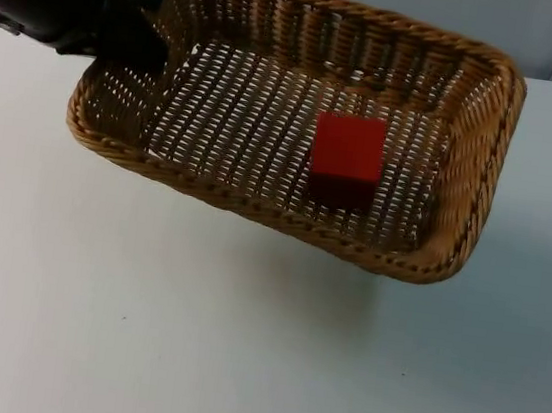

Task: Pick up the basket with the left hand and place the cube into the basket with the right hand.

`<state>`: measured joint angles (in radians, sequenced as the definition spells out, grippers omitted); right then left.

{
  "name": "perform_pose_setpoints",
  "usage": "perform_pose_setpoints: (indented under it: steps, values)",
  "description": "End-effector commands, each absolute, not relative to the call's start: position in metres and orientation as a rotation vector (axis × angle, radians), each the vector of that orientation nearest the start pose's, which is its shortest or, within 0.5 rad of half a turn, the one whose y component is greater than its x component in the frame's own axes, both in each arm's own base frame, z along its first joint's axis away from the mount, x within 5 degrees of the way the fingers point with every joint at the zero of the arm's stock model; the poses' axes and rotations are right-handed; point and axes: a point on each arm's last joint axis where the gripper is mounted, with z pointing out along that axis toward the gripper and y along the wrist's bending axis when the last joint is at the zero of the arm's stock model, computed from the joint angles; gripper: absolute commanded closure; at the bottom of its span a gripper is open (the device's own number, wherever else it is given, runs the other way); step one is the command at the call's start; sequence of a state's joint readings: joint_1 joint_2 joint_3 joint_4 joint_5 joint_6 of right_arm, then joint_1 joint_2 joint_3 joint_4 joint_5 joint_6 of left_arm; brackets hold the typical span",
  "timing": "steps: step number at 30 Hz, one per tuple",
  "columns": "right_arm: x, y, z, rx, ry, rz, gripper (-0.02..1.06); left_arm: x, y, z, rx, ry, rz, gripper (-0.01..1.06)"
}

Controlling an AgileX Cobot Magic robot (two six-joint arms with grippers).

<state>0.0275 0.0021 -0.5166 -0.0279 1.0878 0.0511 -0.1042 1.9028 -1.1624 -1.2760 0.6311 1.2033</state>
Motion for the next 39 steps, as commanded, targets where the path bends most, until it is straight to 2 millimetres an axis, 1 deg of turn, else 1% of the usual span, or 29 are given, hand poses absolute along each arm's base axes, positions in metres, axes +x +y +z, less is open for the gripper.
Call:
perform_pose_setpoints:
  steps: [1,6,10,11,14,18,22,25,33,39]
  values:
    - [-0.007,-0.003,0.278,0.026,2.054,0.018,1.05,0.385,-0.099,0.207,0.348,2.277,-0.791,1.05]
    - [-0.007,-0.003,0.278,0.026,2.054,0.018,1.05,0.388,-0.097,0.210,0.269,2.295,-0.798,1.05]
    - [-0.007,-0.003,0.278,0.026,2.054,0.018,1.05,0.384,-0.093,0.202,0.284,2.396,-0.719,1.05]
    - [-0.007,-0.003,0.278,0.026,2.054,0.018,1.05,0.384,-0.093,0.202,0.284,2.396,-0.719,1.05]
    - [-0.007,-0.003,0.278,0.026,2.054,0.018,1.05,0.380,-0.088,0.195,0.278,2.497,-0.653,1.05]
    - [-0.007,-0.003,0.278,0.026,2.054,0.018,1.05,0.376,-0.086,0.192,0.265,2.555,-0.638,1.05]
    - [-0.007,-0.003,0.278,0.026,2.054,0.018,1.05,0.374,-0.087,0.190,0.256,2.591,-0.673,1.05]
    - [-0.007,-0.003,0.278,0.026,2.054,0.018,1.05,0.372,-0.089,0.184,0.209,2.638,-0.718,1.05]
    - [-0.007,-0.003,0.278,0.026,2.054,0.018,1.05,0.371,-0.091,0.164,0.177,2.728,-0.777,1.05]
    - [-0.007,-0.003,0.278,0.026,2.054,0.018,1.05,0.371,-0.091,0.163,0.176,2.731,-0.777,1.04]
